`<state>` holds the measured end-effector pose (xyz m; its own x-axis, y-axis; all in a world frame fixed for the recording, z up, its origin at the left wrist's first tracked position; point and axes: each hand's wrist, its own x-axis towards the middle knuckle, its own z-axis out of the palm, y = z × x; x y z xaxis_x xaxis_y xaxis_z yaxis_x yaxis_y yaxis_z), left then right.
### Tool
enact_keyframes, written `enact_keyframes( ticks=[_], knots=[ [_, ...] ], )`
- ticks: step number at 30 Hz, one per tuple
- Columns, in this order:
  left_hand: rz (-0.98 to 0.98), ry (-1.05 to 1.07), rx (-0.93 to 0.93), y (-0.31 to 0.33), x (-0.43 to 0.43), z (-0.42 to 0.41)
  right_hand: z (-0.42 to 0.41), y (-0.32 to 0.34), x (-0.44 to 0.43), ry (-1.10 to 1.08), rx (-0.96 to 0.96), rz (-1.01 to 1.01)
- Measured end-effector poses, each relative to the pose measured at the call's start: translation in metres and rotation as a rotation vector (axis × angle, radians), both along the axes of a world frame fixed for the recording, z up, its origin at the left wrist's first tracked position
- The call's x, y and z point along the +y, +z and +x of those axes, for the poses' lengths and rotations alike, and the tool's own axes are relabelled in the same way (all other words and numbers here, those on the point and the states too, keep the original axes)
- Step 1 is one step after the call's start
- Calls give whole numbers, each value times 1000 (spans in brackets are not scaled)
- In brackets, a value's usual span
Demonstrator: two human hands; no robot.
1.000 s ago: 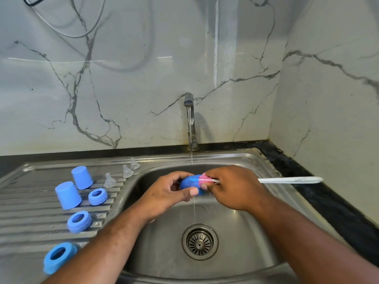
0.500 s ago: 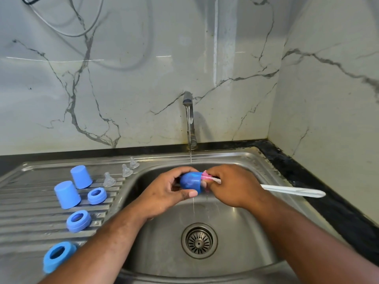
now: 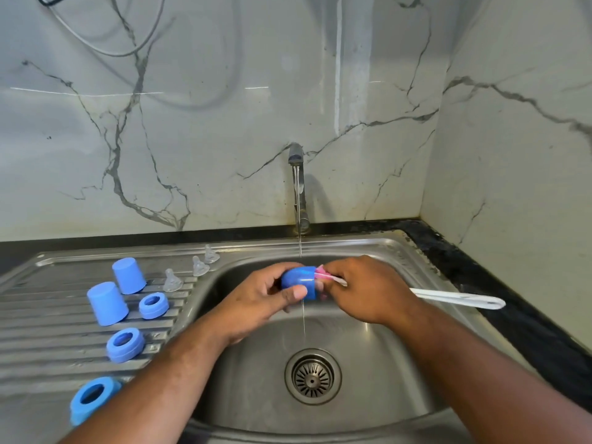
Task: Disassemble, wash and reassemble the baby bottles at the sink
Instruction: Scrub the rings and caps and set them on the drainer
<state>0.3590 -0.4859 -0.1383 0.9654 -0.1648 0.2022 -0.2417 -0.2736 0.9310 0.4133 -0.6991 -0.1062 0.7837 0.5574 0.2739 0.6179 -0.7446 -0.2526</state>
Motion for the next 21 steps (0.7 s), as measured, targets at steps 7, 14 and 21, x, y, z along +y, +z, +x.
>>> enact_keyframes(
  ticks=[7,14,21],
  knots=[
    [-149,39,-2,-2,-4,-3,-3,0,0,15,-177,-67],
    [-213,101,341,2,-12,-6,-7,1,7,162,-368,-84],
    [55,-1,-136,-2,0,4,4,-4,3,20,79,11]
  ],
)
